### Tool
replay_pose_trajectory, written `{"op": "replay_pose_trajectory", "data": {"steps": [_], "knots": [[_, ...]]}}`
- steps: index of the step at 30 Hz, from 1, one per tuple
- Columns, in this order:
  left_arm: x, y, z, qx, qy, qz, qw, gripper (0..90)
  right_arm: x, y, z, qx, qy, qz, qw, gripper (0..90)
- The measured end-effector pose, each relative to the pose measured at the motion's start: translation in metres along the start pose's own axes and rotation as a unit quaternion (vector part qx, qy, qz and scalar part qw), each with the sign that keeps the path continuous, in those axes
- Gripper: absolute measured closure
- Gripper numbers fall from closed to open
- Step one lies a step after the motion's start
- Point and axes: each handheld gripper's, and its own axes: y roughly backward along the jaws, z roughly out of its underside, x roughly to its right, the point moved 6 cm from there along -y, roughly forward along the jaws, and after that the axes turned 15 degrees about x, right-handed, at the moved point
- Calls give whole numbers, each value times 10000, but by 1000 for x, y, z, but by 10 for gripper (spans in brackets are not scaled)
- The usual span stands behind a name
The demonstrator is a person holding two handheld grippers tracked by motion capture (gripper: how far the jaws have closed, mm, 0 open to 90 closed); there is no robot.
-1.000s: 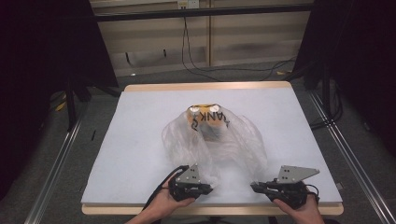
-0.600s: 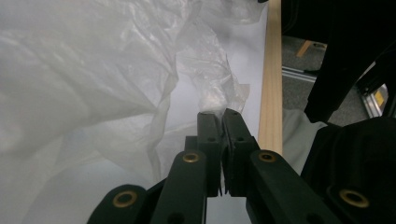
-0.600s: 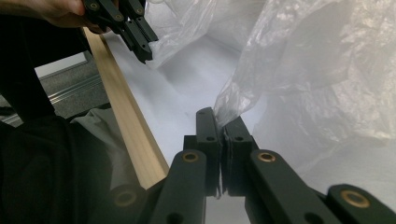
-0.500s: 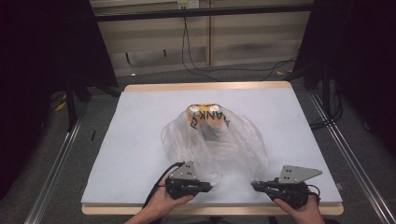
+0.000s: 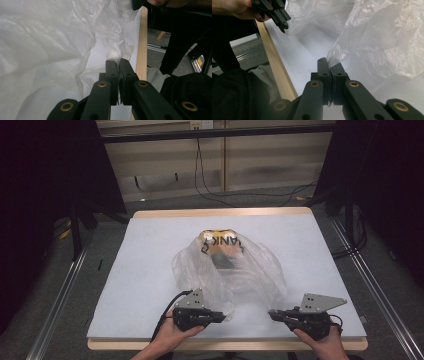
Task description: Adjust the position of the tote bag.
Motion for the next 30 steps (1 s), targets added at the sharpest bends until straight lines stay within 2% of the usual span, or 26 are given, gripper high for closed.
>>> {"op": "replay_pose_trajectory", "data": {"steps": [4, 9, 14, 17, 19, 20, 22, 30], "knots": [[1, 3, -4, 15, -50, 36, 10000, 877, 3, -2, -5, 92, 10, 8, 10000, 880], [-1, 9, -10, 78, -86, -32, 9999, 875, 4, -3, -11, 124, 43, -6, 9999, 880], [-3, 19, -20, 311, -81, -134, 9994, 872, 7, 1, -23, 304, 90, 30, 9995, 880], [-5, 27, -25, 372, -168, -214, 9989, 872, 9, 1, -30, 405, 118, 44, 9991, 881], [-5, 28, -26, 423, -142, -213, 9988, 872, 10, 1, -34, 446, 151, 40, 9989, 882], [-7, 34, -31, 487, -208, -289, 9982, 872, 11, 0, -37, 465, 184, 44, 9987, 883], [-8, 37, -36, 583, -200, -326, 9976, 873, 12, -1, -42, 511, 205, 40, 9985, 883], [-14, 55, -59, 854, -448, -516, 9940, 874, 19, -8, -67, 753, 371, 8, 9965, 886]]}}
